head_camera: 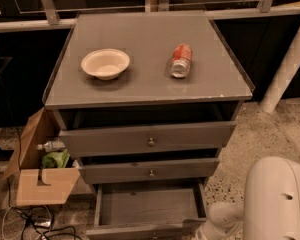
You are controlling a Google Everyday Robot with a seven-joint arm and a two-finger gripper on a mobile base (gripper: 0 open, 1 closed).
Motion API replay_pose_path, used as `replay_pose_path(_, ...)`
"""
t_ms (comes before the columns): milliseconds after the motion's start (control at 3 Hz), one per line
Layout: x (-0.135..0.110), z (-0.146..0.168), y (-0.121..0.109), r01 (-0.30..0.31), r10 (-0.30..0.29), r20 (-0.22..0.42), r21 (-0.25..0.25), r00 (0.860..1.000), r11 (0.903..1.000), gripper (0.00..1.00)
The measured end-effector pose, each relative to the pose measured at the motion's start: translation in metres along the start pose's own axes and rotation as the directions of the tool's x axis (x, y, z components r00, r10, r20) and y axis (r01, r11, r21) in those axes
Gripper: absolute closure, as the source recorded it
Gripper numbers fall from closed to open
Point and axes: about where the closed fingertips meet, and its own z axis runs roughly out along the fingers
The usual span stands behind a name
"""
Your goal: Close bottom drawer
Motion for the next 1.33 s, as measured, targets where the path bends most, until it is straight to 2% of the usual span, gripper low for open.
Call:
replay_pose_path(333, -0.016, 0.019, 0.013, 0.005, -0.005, -0.012, -0.027, 1.0, 0.9996, 1.0)
replay_pose_path(667, -0.049, 0.018, 0.028, 0.04, -0.039, 0.044, -0.027, 0.998, 0.9988, 1.0)
replay_pose_path(1000, -0.067, 0.017, 0.031, 0.042, -0.04, 0.08, -0.022, 0.996, 0.9989, 1.0)
replay_pose_path(1333, -0.087, 0.013, 0.029, 0.015, -0.013, 0.118, -0.017, 0.993, 0.9997, 1.0)
